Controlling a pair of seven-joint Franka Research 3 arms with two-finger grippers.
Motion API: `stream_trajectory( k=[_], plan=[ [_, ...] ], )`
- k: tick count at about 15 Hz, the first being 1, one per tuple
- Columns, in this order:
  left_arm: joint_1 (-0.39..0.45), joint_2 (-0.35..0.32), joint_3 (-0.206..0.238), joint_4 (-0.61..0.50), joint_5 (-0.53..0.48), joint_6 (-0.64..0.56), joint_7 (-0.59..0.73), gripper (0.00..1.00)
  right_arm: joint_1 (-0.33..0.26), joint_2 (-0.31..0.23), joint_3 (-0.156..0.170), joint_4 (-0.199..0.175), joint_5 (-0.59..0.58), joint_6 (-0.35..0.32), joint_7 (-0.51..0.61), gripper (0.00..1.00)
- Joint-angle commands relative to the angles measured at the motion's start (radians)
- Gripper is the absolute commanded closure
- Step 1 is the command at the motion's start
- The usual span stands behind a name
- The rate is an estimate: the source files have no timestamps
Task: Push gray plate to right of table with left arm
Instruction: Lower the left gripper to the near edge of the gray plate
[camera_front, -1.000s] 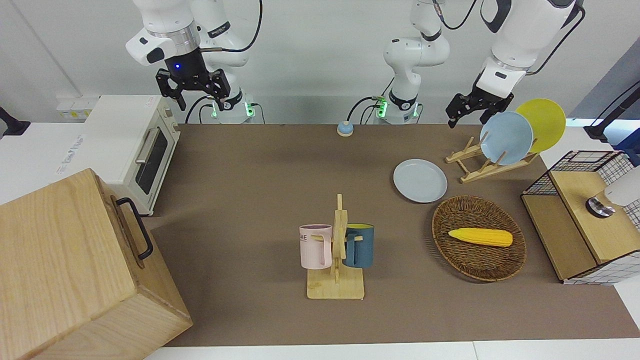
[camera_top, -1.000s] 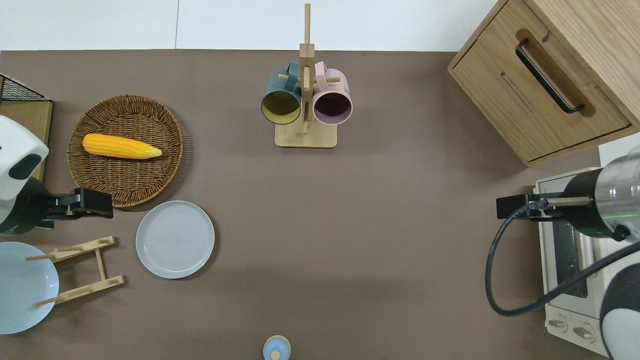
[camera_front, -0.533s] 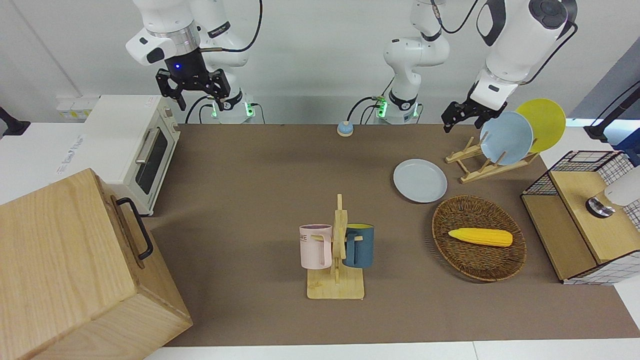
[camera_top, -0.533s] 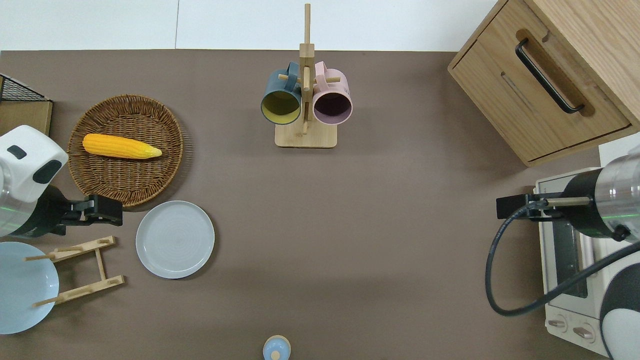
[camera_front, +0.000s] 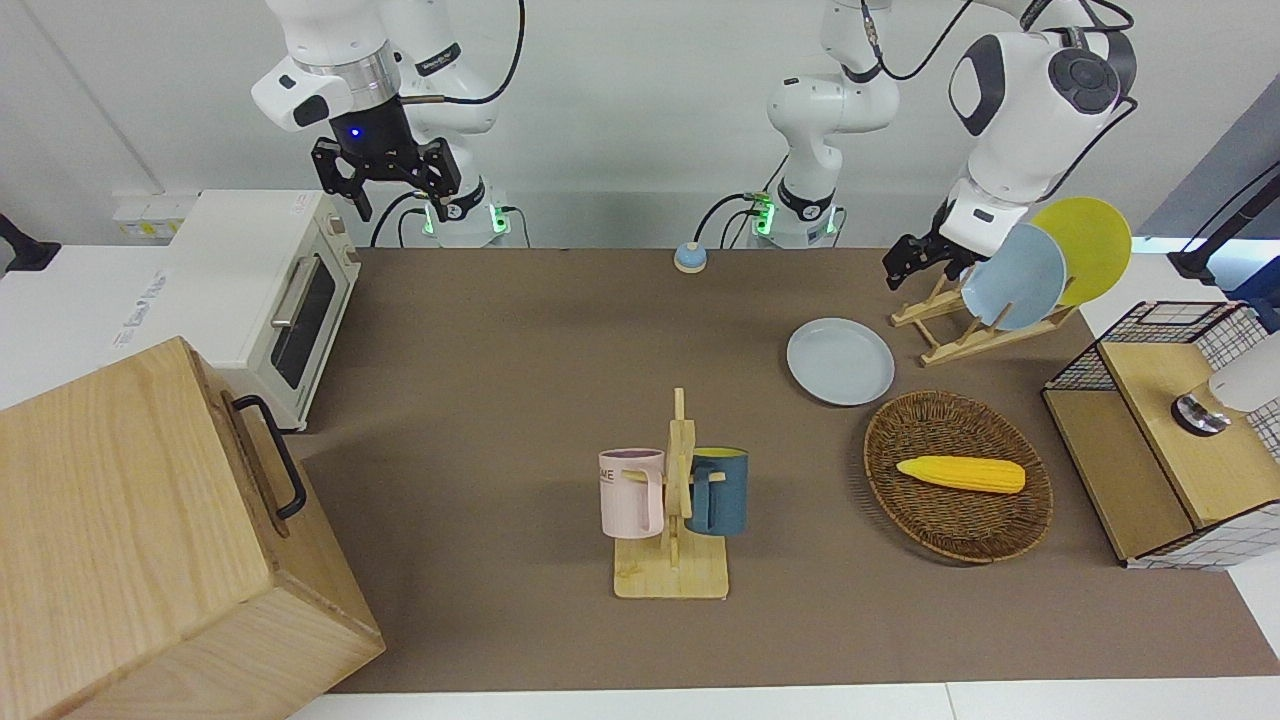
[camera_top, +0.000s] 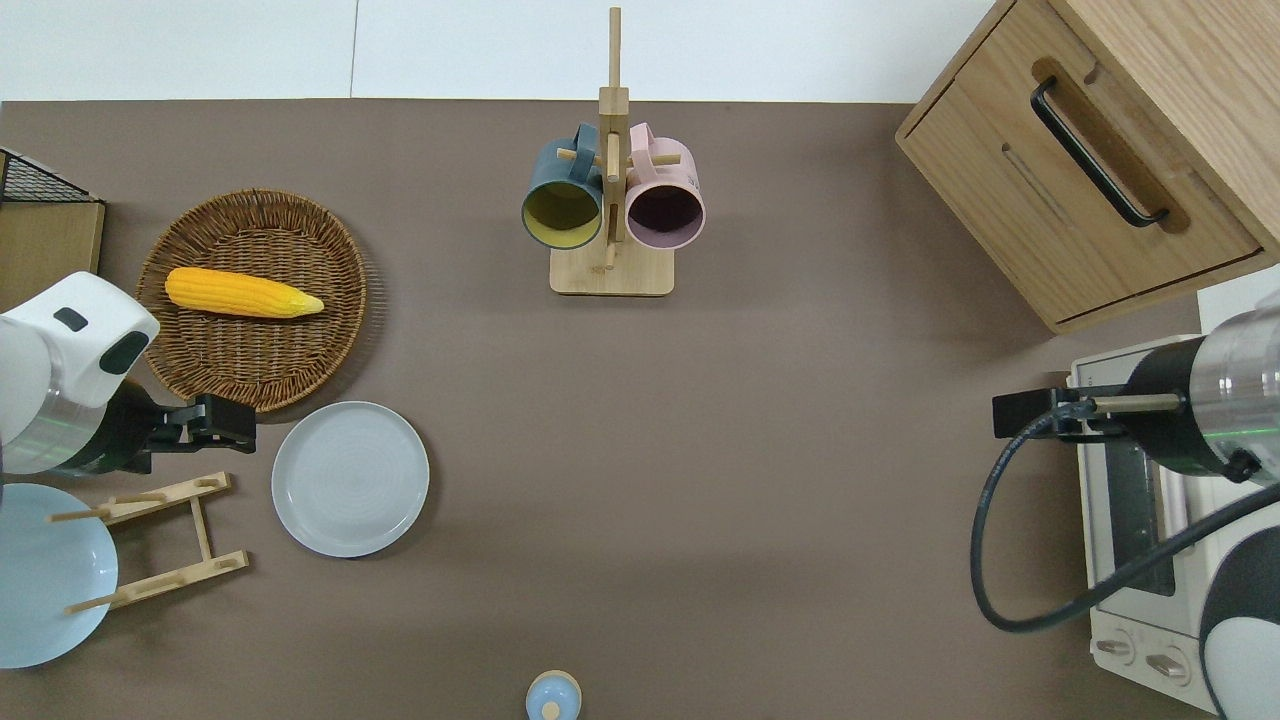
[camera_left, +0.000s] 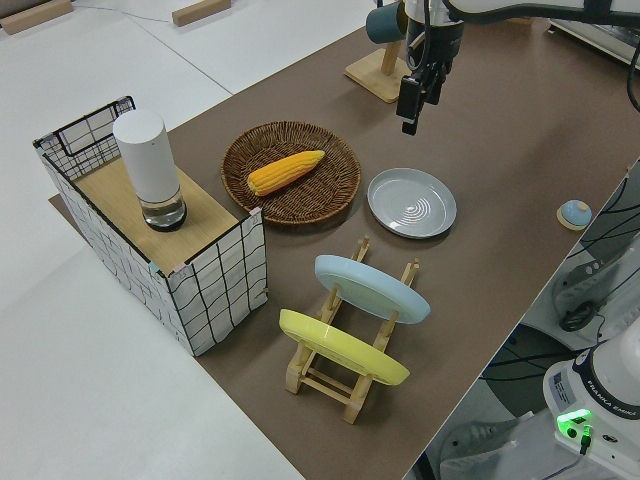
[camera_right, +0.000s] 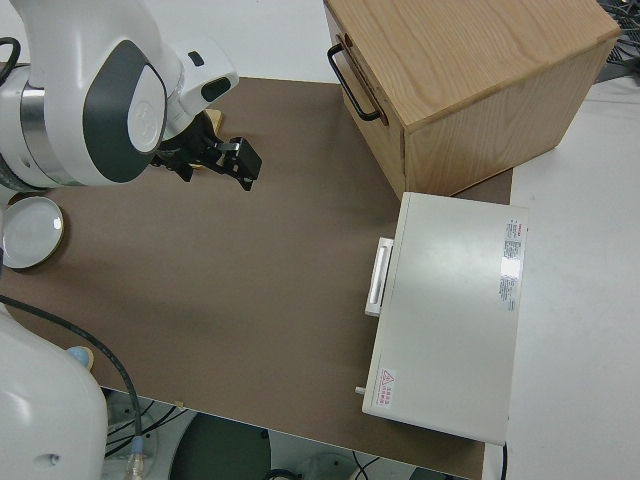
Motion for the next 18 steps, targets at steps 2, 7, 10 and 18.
stream_trajectory(
  k=[2,7,10,18],
  plan=[
    [0.005,-0.015,0.032,-0.103,0.017,0.08,0.014,0.01,-0.025,-0.027,0.015,-0.027,0.021,0.0,0.01,0.005],
    [0.005,-0.015,0.066,-0.192,0.015,0.167,0.089,0.01,-0.025,-0.027,0.015,-0.027,0.021,0.0,0.01,0.005],
    [0.005,-0.015,0.07,-0.23,0.001,0.189,0.093,0.01,-0.025,-0.027,0.015,-0.027,0.021,0.0,0.012,0.005],
    [0.003,-0.04,0.106,-0.428,-0.048,0.362,0.129,0.01,-0.025,-0.027,0.015,-0.027,0.021,0.0,0.01,0.005]
  ],
)
